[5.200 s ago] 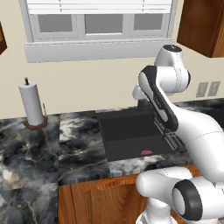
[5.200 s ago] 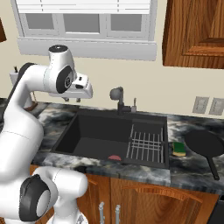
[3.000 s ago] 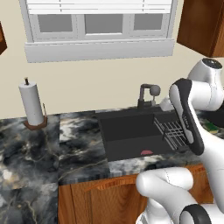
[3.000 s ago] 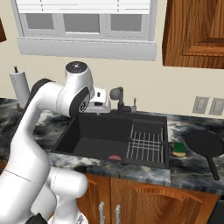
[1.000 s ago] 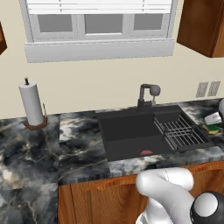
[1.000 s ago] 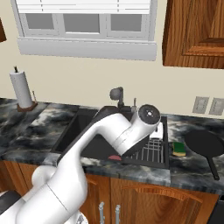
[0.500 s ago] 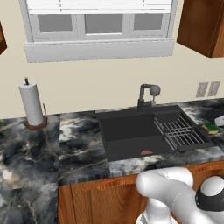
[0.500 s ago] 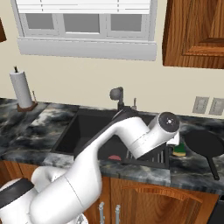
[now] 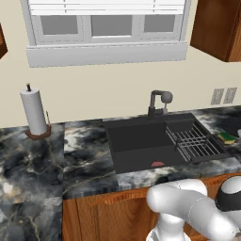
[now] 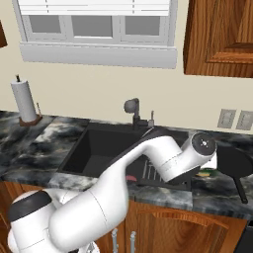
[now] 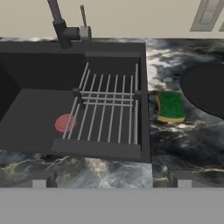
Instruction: Pick the pan and sponge and place them into the sink. Then turn on the water.
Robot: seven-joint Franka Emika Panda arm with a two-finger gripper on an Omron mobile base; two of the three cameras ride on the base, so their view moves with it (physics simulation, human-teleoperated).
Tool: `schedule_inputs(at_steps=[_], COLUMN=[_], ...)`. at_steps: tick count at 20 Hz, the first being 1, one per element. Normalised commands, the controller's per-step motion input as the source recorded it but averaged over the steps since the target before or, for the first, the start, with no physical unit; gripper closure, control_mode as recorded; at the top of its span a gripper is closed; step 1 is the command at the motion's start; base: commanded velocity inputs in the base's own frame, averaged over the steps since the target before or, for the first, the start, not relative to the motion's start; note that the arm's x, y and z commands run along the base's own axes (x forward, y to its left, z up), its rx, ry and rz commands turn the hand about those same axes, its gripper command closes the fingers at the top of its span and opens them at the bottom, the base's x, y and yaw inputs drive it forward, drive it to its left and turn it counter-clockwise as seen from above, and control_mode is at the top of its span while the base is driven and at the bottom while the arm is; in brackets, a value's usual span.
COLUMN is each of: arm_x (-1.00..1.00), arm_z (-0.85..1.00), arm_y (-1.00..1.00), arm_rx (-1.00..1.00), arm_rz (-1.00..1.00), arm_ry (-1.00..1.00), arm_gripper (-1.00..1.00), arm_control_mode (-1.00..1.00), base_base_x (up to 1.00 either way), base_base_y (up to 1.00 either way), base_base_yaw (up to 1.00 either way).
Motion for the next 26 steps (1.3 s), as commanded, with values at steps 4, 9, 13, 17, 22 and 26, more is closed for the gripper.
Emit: schedule_inputs(at_steps=[4,9,13,17,22,26], arm_x=[0.07,0.09,0.12,0.08,0.13,0.18], arm_z=[-0.16,-0.14,-0.03,-0.04,-0.13,-0.15], arm_y=[-0.33,-0.35,-0.37,-0.33,-0.33,-0.3], arm_rx=[-0.08,-0.07,-0.02,0.0,0.01,0.01], arm_rz=[-0.04,-0.04,-0.05,-0.02,-0.01,-0.01], arm_ry=[0.03,0.04,0.08,0.03,0.01,0.02], arm_gripper=[-1.0,-1.0,-1.0,-1.0,-1.0,-1.0], arm_control_mode=[-1.0,-1.0,-1.0,-1.0,-1.0,-1.0], base_base_x=[0.0,0.0,0.0,0.0,0.0,0.0], base_base_y=[0.0,0.0,0.0,0.0,0.0,0.0], base_base_yaw=[0.0,0.0,0.0,0.0,0.0,0.0])
